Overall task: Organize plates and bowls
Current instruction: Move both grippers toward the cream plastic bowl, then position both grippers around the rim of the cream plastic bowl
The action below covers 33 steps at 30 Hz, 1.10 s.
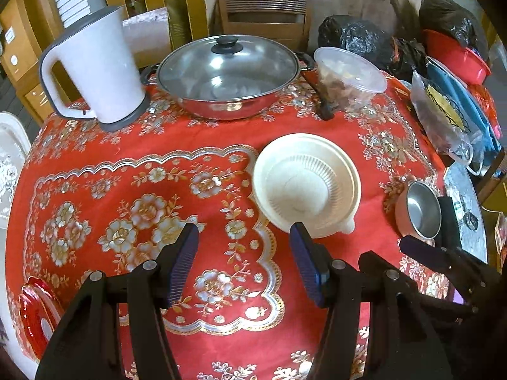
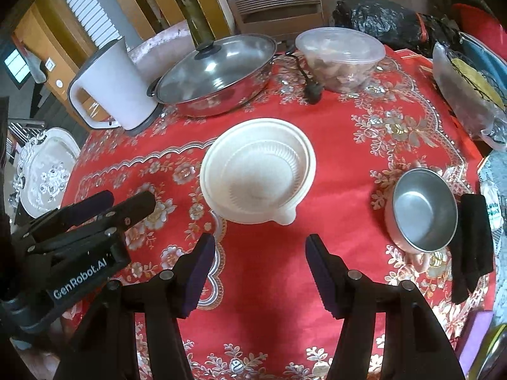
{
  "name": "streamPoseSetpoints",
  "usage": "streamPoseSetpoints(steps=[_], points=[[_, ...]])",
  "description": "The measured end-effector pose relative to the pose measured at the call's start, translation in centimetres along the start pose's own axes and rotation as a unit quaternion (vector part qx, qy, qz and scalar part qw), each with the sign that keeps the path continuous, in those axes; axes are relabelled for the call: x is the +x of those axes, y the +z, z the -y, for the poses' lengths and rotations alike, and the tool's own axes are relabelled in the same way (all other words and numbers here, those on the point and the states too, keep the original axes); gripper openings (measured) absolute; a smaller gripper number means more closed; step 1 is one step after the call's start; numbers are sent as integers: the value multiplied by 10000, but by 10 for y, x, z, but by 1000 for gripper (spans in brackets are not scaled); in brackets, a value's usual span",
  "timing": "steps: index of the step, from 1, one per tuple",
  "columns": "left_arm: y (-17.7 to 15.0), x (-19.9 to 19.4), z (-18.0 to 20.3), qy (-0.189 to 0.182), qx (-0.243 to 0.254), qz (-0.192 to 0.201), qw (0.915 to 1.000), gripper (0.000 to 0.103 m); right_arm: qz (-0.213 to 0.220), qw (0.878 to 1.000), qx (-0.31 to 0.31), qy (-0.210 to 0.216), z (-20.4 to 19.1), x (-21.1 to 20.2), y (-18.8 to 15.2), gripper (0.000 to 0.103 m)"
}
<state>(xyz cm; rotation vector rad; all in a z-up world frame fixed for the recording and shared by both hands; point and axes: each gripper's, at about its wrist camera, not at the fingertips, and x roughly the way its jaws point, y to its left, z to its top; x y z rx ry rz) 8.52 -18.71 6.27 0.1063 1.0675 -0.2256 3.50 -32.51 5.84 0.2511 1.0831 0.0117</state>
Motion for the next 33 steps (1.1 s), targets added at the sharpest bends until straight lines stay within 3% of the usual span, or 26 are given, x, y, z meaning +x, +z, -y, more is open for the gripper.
streamPoseSetpoints(steps=[14, 33], points=[[20, 32, 7, -278, -71, -302, 9991, 59, 14, 9994, 328, -56, 31, 15, 26, 65], [24, 89, 6, -172, -235, -705, 9971, 59, -302, 9971, 677, -157, 62, 72, 44, 65]])
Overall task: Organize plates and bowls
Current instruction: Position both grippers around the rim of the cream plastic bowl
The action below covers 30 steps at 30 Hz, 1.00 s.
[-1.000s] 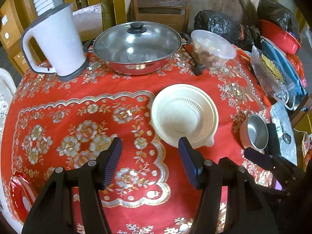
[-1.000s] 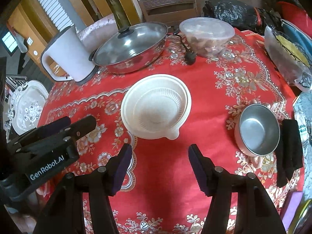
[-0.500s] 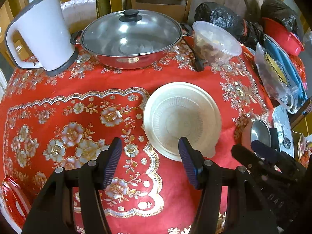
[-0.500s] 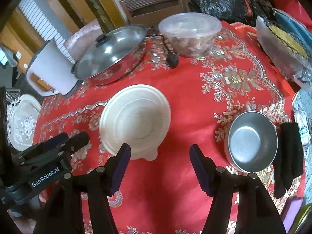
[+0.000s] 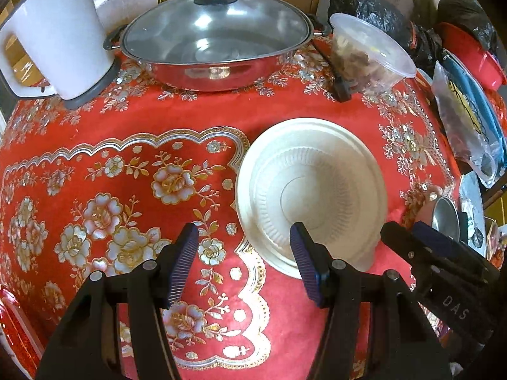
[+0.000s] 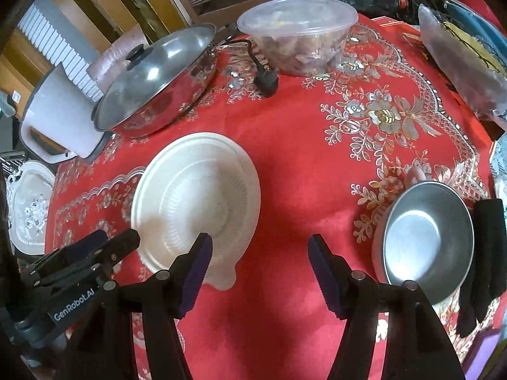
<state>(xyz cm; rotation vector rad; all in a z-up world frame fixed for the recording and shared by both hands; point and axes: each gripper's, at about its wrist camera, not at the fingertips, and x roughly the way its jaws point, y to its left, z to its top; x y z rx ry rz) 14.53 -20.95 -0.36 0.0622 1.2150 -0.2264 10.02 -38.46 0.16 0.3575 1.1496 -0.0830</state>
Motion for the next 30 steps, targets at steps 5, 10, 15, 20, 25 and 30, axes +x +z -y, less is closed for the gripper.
streamPoseSetpoints(steps=[5, 10, 15, 20, 25, 30], points=[[3, 15, -1, -25, -123, -87, 9999, 59, -88, 10000, -1, -12, 1, 13, 7, 65], [5, 28, 5, -6, -77, -141, 9999, 59, -73, 10000, -13, 54, 3, 22, 12, 65], [7, 42, 12, 31, -34, -275, 9996, 59, -142, 9998, 67, 97, 7, 33, 18, 65], [9, 53, 19, 19, 0, -369, 9993, 59, -217, 9996, 110, 159, 10, 43, 21, 65], [9, 63, 25, 33, 57, -488, 9988, 59, -299, 9991, 99, 281, 8, 54, 23, 64], [11, 70, 30, 94, 120, -493, 9987, 59, -278, 9989, 99, 352, 8, 58, 22, 62]])
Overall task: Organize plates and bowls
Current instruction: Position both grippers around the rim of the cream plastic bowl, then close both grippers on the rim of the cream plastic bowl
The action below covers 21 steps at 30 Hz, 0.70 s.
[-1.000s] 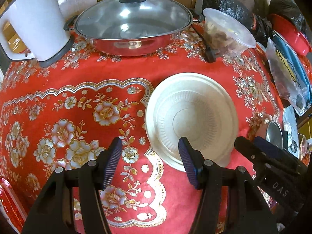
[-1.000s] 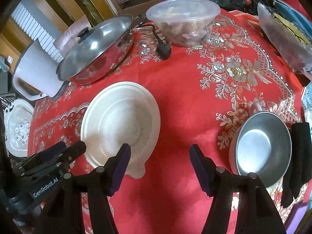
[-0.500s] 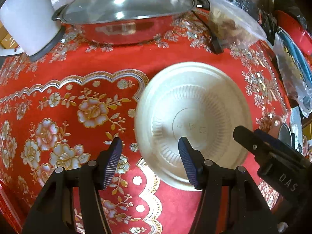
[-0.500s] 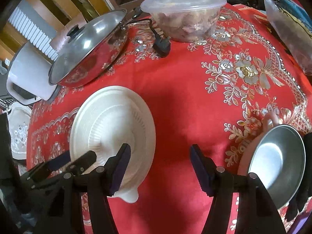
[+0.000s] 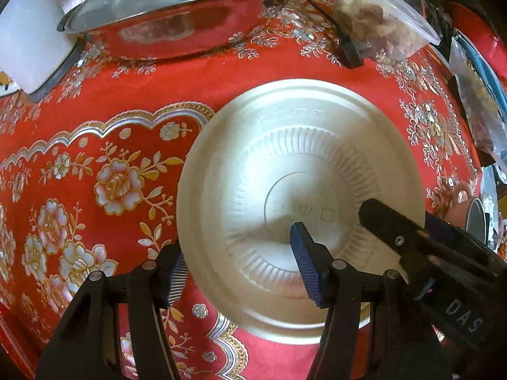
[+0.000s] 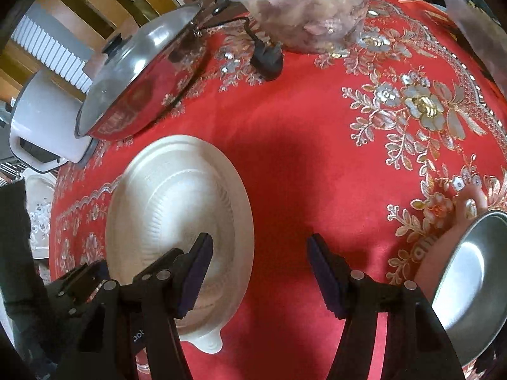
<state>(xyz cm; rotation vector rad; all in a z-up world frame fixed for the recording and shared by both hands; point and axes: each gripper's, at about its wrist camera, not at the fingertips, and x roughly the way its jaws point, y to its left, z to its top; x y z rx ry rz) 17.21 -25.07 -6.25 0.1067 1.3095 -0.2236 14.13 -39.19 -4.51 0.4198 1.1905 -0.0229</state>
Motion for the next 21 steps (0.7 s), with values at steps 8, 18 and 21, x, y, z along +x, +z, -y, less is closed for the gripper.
streamPoseSetpoints(steps=[8, 18, 21], points=[[4, 3, 11, 180, 214, 119, 9995, 53, -86, 9997, -50, 234, -7, 3, 1, 20], [5, -10, -3, 190, 166, 222, 9994, 20, -104, 9994, 68, 311, -4, -4, -5, 14], [0, -17, -5, 152, 177, 258, 9994, 20, -70, 9995, 47, 312, -6, -12, -8, 14]])
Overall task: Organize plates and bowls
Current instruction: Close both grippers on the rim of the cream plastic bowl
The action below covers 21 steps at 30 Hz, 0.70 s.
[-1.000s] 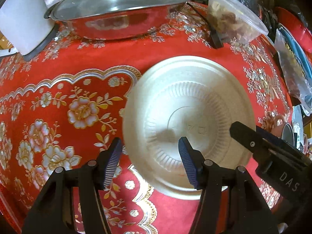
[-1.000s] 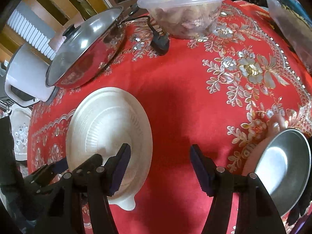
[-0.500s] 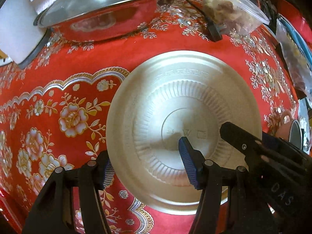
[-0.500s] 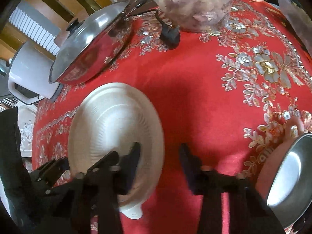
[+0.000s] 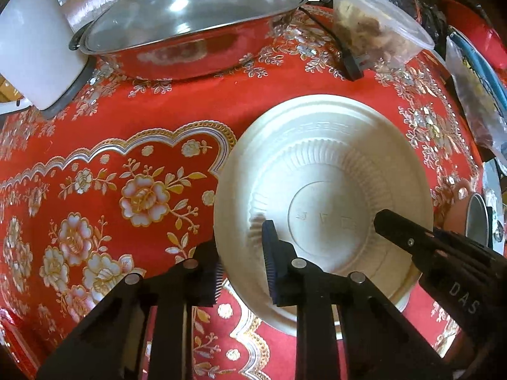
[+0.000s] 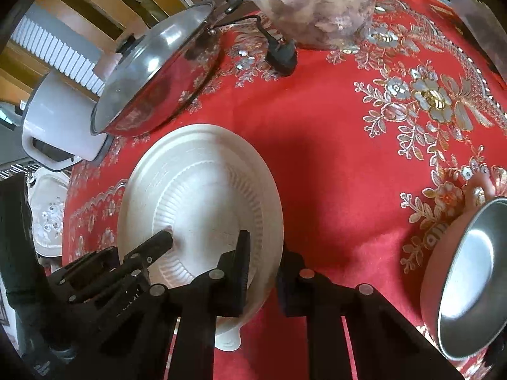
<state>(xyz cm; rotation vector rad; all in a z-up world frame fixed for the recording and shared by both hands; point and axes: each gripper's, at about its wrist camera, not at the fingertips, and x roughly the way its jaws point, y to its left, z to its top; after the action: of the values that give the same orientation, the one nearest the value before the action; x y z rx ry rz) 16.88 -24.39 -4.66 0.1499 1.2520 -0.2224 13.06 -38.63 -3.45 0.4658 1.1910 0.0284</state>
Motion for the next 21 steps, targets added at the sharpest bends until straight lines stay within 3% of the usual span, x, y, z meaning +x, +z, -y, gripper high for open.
streamPoseSetpoints(steps=[21], points=[[-38, -66, -40, -119, -288, 307, 9990, 19, 206, 9989, -416, -29, -48, -54, -35, 15]])
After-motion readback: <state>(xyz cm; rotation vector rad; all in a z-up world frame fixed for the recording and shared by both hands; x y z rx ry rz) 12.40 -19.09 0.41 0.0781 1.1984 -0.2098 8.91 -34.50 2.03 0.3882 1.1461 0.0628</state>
